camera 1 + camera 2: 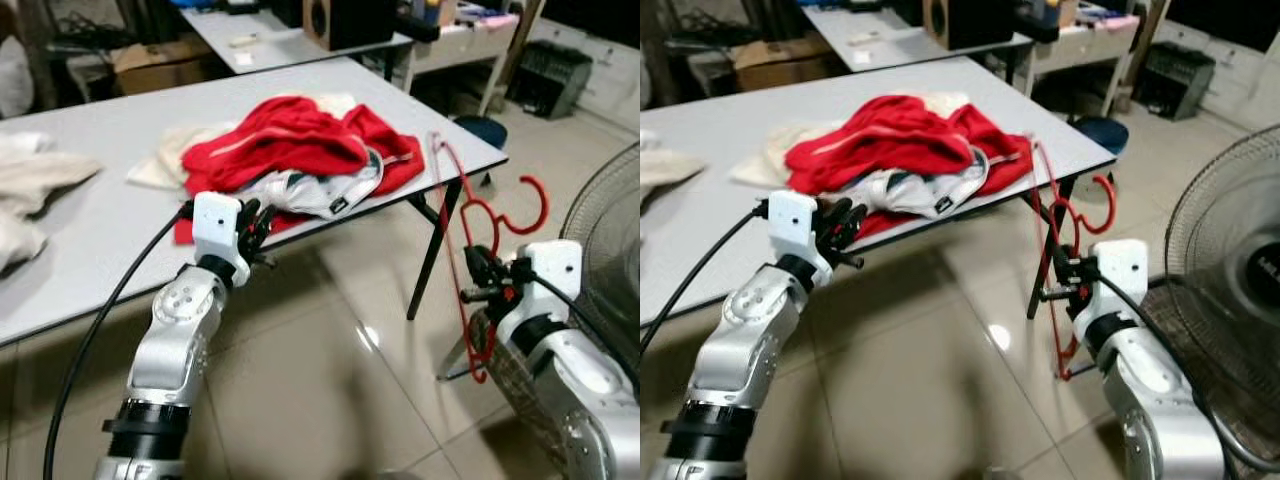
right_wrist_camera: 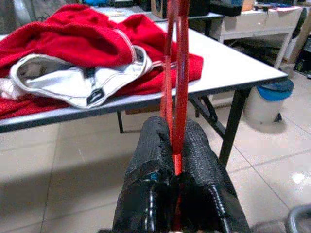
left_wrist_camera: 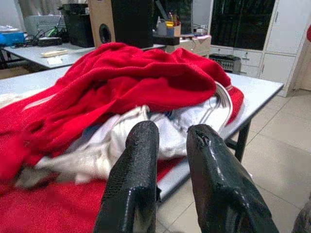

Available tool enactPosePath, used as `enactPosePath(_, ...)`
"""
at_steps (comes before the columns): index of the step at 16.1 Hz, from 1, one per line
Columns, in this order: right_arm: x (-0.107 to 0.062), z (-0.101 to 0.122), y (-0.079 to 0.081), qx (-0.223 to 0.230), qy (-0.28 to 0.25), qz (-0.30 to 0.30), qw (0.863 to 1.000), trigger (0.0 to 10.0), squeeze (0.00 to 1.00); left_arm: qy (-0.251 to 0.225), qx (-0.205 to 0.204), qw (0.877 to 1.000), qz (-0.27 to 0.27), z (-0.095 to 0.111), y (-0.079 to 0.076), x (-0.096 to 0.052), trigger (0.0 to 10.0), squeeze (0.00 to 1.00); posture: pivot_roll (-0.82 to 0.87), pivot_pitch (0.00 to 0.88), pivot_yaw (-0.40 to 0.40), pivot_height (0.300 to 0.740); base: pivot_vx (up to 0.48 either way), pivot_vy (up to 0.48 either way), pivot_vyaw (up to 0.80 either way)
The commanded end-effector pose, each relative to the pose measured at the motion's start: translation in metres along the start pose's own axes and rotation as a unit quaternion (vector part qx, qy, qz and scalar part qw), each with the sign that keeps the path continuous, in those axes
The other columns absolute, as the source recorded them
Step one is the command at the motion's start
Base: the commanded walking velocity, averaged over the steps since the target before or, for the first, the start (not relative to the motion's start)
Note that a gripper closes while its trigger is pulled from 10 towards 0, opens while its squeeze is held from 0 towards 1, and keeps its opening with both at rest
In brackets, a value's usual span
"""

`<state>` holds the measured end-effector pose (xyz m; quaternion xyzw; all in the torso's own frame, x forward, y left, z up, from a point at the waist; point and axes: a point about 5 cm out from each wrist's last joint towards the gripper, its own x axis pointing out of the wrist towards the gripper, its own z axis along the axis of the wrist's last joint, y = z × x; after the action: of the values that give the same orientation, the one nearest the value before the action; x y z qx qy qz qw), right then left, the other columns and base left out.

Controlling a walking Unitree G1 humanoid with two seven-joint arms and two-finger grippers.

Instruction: Hang hanger

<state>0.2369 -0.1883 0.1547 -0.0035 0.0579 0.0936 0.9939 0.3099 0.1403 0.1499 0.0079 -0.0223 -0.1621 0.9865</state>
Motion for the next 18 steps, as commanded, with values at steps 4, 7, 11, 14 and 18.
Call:
enactPosePath(4, 0.000, 0.008, 0.000, -0.035, -0.022, 0.014, 0.999, 10.0, 0.00, -0.030, 0.003, 0.999, 0.026, 0.017, 0.006, 0.009, 10.0, 0.00, -0.17, 0.033, 0.057, 0.740, 0.336, 0.000, 0.00)
enactPosePath(7, 0.000, 0.010, 0.000, -0.050, -0.019, 0.019, 0.998, 10.0, 0.00, -0.022, -0.003, 1.000, 0.018, 0.012, 0.004, 0.007, 10.0, 0.00, -0.17, 0.032, 0.054, 0.740, 0.344, 0.000, 0.53)
enactPosePath(11, 0.001, 0.015, -0.001, -0.059, -0.030, 0.033, 0.997, 10.0, 0.00, -0.027, -0.010, 0.999, 0.029, 0.012, 0.004, 0.008, 10.0, 0.00, -0.17, 0.031, 0.046, 0.740, 0.371, 0.000, 0.20)
enactPosePath(14, -0.005, 0.022, -0.004, -0.112, -0.034, 0.081, 0.990, 10.0, 0.00, 0.000, -0.043, 0.999, 0.004, 0.006, 0.003, 0.006, 10.0, 0.60, -0.17, 0.025, 0.051, 0.740, 0.000, 0.000, 0.00)
enactPosePath(18, -0.009, 0.024, -0.006, -0.134, -0.028, 0.114, 0.984, 10.0, 0.00, 0.043, -0.026, 0.998, -0.024, -0.009, 0.005, 0.025, 10.0, 1.00, -0.17, 0.000, 0.041, 0.740, 0.000, 0.000, 0.00)
